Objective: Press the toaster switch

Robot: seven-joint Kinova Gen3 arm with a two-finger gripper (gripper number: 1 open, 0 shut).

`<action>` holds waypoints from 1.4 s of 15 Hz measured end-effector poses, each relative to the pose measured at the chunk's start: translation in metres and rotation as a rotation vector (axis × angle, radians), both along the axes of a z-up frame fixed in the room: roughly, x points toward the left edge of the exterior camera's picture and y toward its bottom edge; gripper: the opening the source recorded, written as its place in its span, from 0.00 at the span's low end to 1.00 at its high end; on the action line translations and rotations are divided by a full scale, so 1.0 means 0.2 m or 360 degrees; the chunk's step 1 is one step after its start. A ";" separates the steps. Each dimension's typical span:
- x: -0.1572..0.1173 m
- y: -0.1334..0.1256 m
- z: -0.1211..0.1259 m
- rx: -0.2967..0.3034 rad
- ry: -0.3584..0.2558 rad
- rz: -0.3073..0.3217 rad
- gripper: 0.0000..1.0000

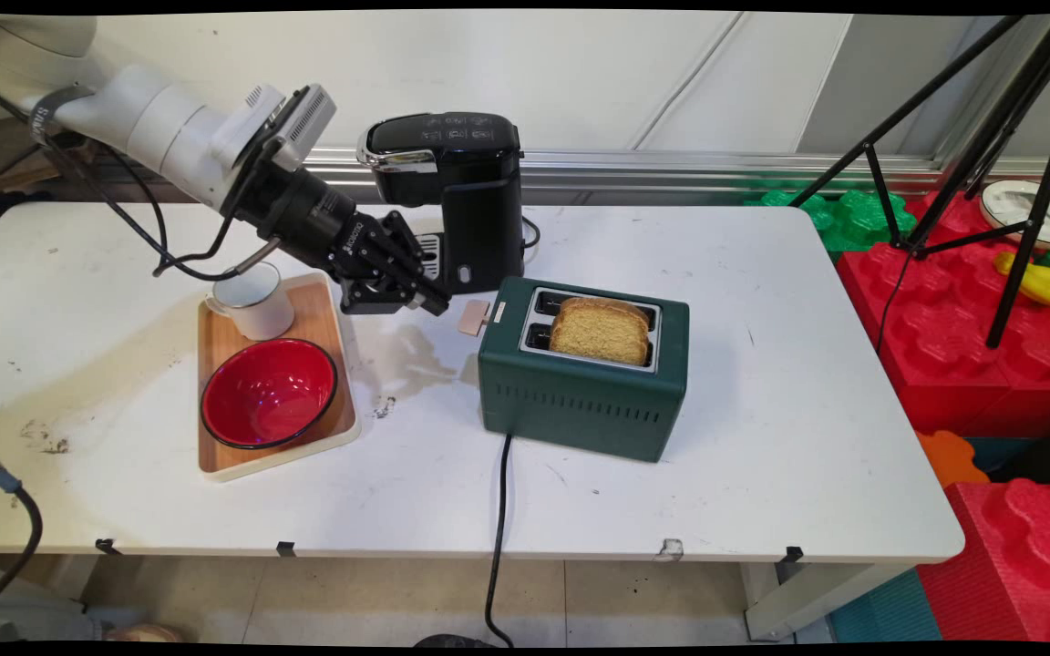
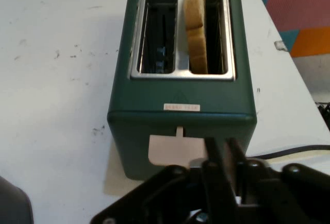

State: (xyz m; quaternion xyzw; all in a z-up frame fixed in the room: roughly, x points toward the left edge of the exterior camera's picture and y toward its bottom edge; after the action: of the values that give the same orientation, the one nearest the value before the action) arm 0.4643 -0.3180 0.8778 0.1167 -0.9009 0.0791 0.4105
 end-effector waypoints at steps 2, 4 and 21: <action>0.01 0.00 -0.02 0.0008 -0.0007 0.0001 0.00; 0.01 -0.01 -0.04 0.0011 -0.0011 0.0001 0.00; -0.06 -0.11 -0.14 -0.0028 0.0013 0.0025 0.00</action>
State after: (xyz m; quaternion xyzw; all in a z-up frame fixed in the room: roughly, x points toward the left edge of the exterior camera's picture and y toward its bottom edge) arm 0.4520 -0.3406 0.8506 0.1205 -0.8976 0.0899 0.4145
